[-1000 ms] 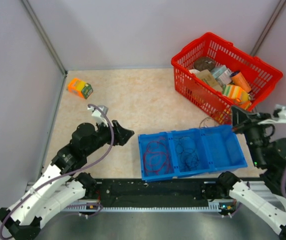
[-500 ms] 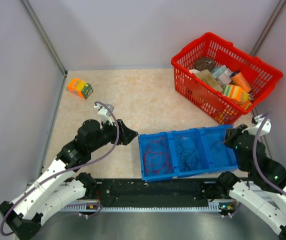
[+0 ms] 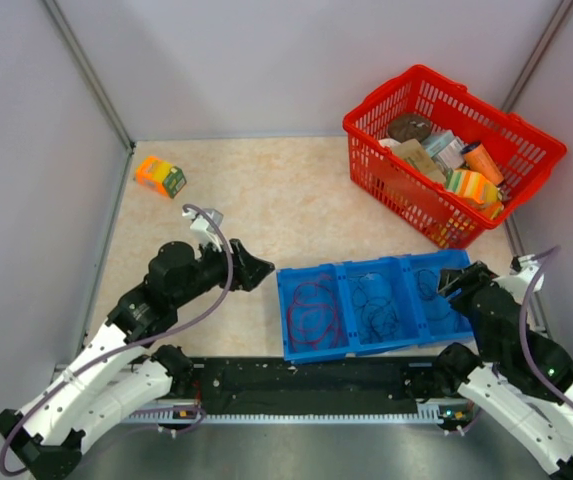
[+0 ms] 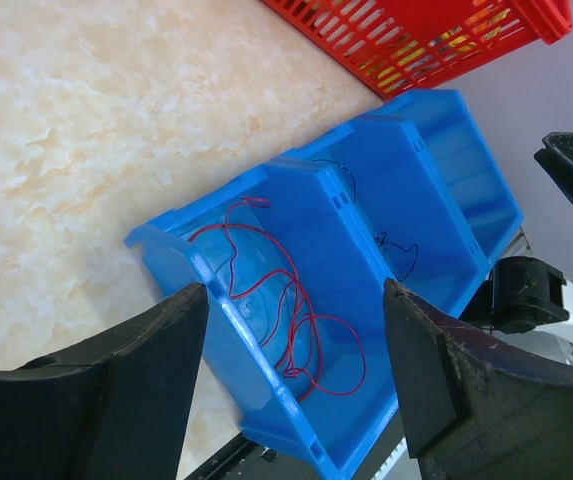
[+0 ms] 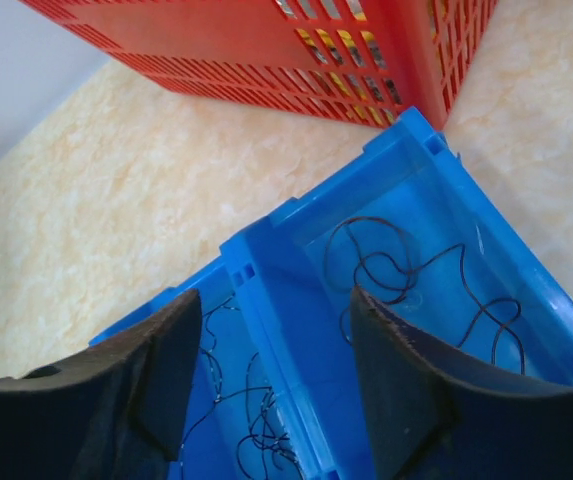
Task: Untangle the cables
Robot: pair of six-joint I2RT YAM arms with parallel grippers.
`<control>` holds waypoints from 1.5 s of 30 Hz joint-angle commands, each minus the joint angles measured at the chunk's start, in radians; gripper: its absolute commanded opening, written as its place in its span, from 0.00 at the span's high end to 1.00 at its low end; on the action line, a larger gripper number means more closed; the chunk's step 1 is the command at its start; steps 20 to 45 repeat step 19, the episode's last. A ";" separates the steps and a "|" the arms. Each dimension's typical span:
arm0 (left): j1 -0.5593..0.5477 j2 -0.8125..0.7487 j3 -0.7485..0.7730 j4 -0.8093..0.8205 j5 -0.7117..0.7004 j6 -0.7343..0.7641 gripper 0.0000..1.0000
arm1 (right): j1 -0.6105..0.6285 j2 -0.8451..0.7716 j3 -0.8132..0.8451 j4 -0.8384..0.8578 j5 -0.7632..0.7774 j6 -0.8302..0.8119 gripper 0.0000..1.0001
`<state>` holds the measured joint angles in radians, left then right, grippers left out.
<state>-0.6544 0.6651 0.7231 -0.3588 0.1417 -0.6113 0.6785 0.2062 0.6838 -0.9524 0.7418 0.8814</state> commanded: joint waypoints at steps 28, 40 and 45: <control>0.001 -0.223 0.220 0.079 0.079 0.105 0.24 | 0.004 -0.103 0.230 0.319 -0.225 -0.535 0.08; 0.001 -0.223 0.220 0.079 0.079 0.105 0.24 | 0.004 -0.103 0.230 0.319 -0.225 -0.535 0.08; 0.001 -0.223 0.220 0.079 0.079 0.105 0.24 | 0.004 -0.103 0.230 0.319 -0.225 -0.535 0.08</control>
